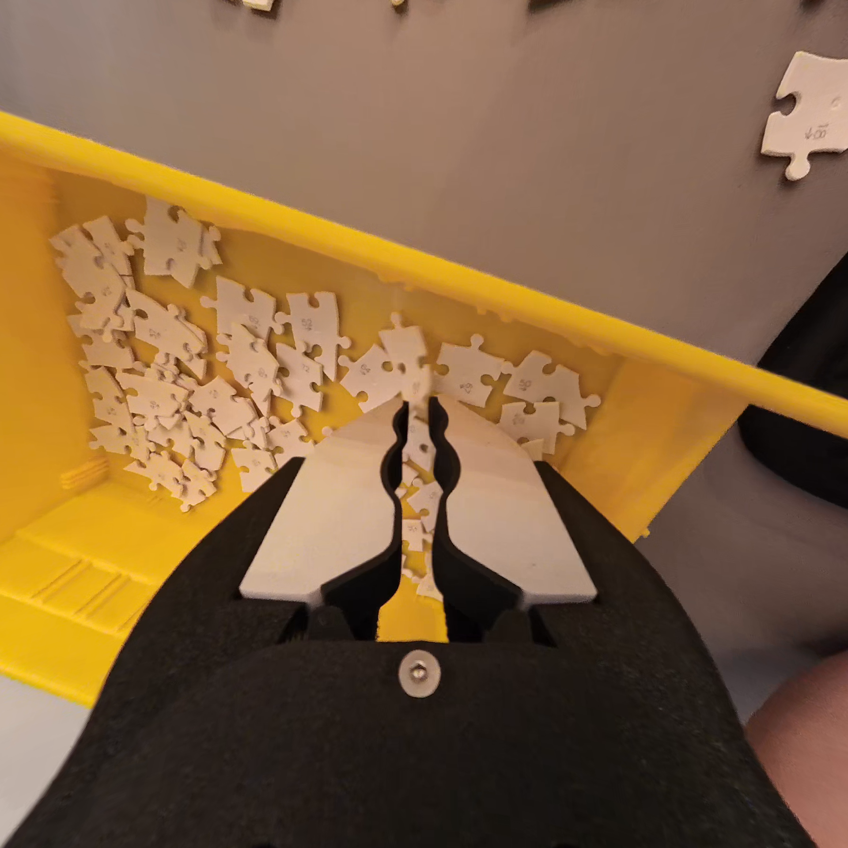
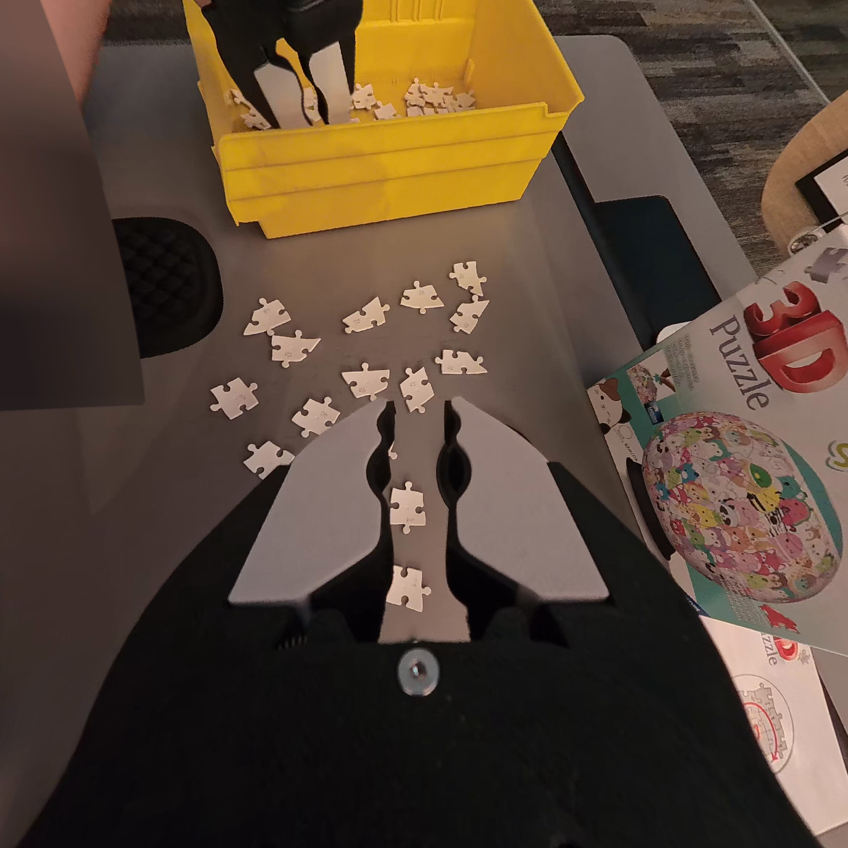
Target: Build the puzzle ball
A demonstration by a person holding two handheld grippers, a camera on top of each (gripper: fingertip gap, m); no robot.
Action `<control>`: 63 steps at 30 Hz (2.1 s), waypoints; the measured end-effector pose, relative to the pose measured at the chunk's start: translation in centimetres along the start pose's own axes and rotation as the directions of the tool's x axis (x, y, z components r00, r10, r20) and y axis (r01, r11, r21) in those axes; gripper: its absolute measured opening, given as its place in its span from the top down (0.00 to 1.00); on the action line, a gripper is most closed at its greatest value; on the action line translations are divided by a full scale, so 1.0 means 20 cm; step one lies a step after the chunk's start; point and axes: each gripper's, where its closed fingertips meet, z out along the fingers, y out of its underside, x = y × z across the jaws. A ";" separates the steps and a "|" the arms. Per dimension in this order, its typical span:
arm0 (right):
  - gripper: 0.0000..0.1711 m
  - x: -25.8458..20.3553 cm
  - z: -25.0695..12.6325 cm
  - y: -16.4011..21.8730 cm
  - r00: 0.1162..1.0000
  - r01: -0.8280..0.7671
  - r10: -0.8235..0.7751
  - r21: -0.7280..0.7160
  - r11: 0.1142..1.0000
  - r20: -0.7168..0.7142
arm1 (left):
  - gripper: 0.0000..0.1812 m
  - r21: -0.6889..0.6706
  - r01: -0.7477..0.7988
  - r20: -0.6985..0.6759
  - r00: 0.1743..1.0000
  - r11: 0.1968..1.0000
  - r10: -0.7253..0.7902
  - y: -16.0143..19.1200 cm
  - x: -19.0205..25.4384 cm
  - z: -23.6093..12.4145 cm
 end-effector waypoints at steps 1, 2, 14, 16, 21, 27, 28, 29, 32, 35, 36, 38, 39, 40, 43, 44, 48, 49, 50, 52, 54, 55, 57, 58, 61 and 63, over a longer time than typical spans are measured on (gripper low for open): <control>0.87 0.00 0.00 0.00 1.000 -0.001 0.001 -0.001 1.000 0.000 | 0.94 -0.003 0.004 -0.008 1.000 1.000 -0.004 0.00 0.00 0.01; 0.87 0.00 0.00 0.00 1.000 -0.001 0.001 -0.001 1.000 -0.002 | 0.92 -0.004 0.003 -0.013 1.000 1.000 -0.003 0.00 0.01 0.01; 0.87 0.01 -0.01 0.00 1.000 -0.001 0.001 0.002 1.000 -0.011 | 0.93 0.197 0.118 0.210 0.965 0.973 -0.159 -0.01 -0.33 0.01; 0.87 0.01 -0.01 0.00 1.000 0.001 -0.001 0.001 1.000 -0.014 | 0.92 0.158 0.140 0.197 0.965 0.977 -0.170 0.01 -0.34 0.08; 0.87 0.02 -0.02 0.00 1.000 -0.004 0.004 0.005 1.000 -0.014 | 0.94 0.126 0.178 0.205 0.958 0.976 -0.201 0.03 -0.38 0.16; 0.87 0.02 -0.02 0.01 1.000 0.000 0.000 -0.003 1.000 -0.012 | 0.97 0.124 0.175 0.214 0.956 0.977 -0.198 0.02 -0.39 0.17; 0.87 0.02 -0.02 0.01 1.000 -0.001 0.001 -0.002 1.000 -0.009 | 0.98 0.127 0.177 0.224 0.953 0.976 -0.202 0.02 -0.40 0.15; 0.87 0.02 -0.02 0.01 1.000 -0.002 0.002 -0.002 1.000 -0.010 | 0.99 0.137 0.180 0.243 0.947 0.974 -0.209 0.03 -0.41 0.13; 0.87 0.02 -0.02 0.01 1.000 -0.001 0.001 -0.005 1.000 -0.012 | 1.00 0.206 0.202 0.249 0.936 0.958 -0.251 0.03 -0.43 0.04; 0.87 0.02 -0.03 0.01 1.000 0.002 -0.002 -0.006 1.000 -0.012 | 1.00 0.254 0.211 0.242 0.931 0.944 -0.273 0.05 -0.42 -0.07; 0.87 0.02 -0.02 0.01 1.000 0.002 -0.002 -0.008 1.000 -0.011 | 1.00 0.255 0.204 0.229 0.937 0.945 -0.264 0.06 -0.39 -0.10; 0.87 0.01 -0.02 0.02 1.000 0.001 -0.001 -0.014 1.000 -0.010 | 1.00 0.218 0.171 0.185 0.960 0.961 -0.212 0.09 -0.31 -0.12; 0.87 0.01 -0.02 0.02 1.000 0.002 -0.002 -0.017 1.000 -0.010 | 1.00 0.190 0.142 0.181 0.968 0.972 -0.176 0.10 -0.28 -0.13; 0.87 0.01 -0.02 0.02 1.000 0.003 -0.003 -0.019 1.000 -0.010 | 1.00 0.155 0.116 0.164 0.976 0.981 -0.141 0.11 -0.24 -0.12; 0.87 0.01 -0.02 0.02 1.000 0.006 -0.006 -0.020 1.000 -0.007 | 1.00 0.071 0.073 0.143 0.986 0.995 -0.082 0.12 -0.18 -0.09; 0.87 0.01 -0.02 0.02 1.000 0.006 -0.007 -0.021 1.000 -0.008 | 1.00 0.057 0.068 0.142 0.987 0.996 -0.075 0.12 -0.18 -0.07; 0.87 0.01 -0.02 0.02 1.000 0.007 -0.007 -0.022 1.000 -0.010 | 1.00 0.007 0.054 0.086 0.995 0.999 -0.055 0.11 -0.13 -0.02; 0.87 0.01 -0.02 0.02 1.000 0.005 -0.006 -0.021 1.000 -0.010 | 1.00 0.001 0.057 0.072 0.996 0.998 -0.057 0.11 -0.12 0.00; 0.87 0.01 -0.02 0.02 1.000 0.004 -0.004 -0.021 1.000 -0.009 | 1.00 -0.003 0.066 0.055 0.996 0.998 -0.066 0.11 -0.11 0.00; 0.87 0.01 -0.03 0.03 1.000 0.003 -0.003 -0.026 1.000 -0.008 | 0.94 -0.006 0.096 0.037 0.995 0.995 -0.095 0.12 -0.11 0.01; 0.87 0.01 -0.03 0.03 1.000 0.004 -0.004 -0.030 1.000 -0.007 | 0.87 0.026 0.129 0.051 0.990 0.991 -0.130 0.13 -0.14 0.00; 0.87 0.01 -0.03 0.03 1.000 0.004 -0.004 -0.029 1.000 -0.007 | 0.85 0.063 0.146 0.090 0.984 0.987 -0.152 0.12 -0.19 -0.02; 0.87 0.02 -0.03 0.03 1.000 0.003 -0.003 -0.029 1.000 -0.008 | 0.85 0.148 0.226 0.187 0.950 0.963 -0.252 0.12 -0.33 -0.05; 0.87 0.02 -0.03 0.03 1.000 0.001 -0.001 -0.029 1.000 -0.008 | 0.85 0.189 0.285 0.223 0.919 0.940 -0.324 0.12 -0.40 -0.07; 0.87 0.01 -0.02 0.04 1.000 0.002 -0.002 -0.040 0.999 -0.004 | 0.85 0.296 0.428 0.192 0.849 0.854 -0.492 0.09 -0.52 -0.03; 0.87 0.01 -0.01 0.05 1.000 0.006 -0.006 -0.050 0.999 -0.004 | 0.85 0.309 0.490 0.175 0.813 0.815 -0.555 0.09 -0.56 0.02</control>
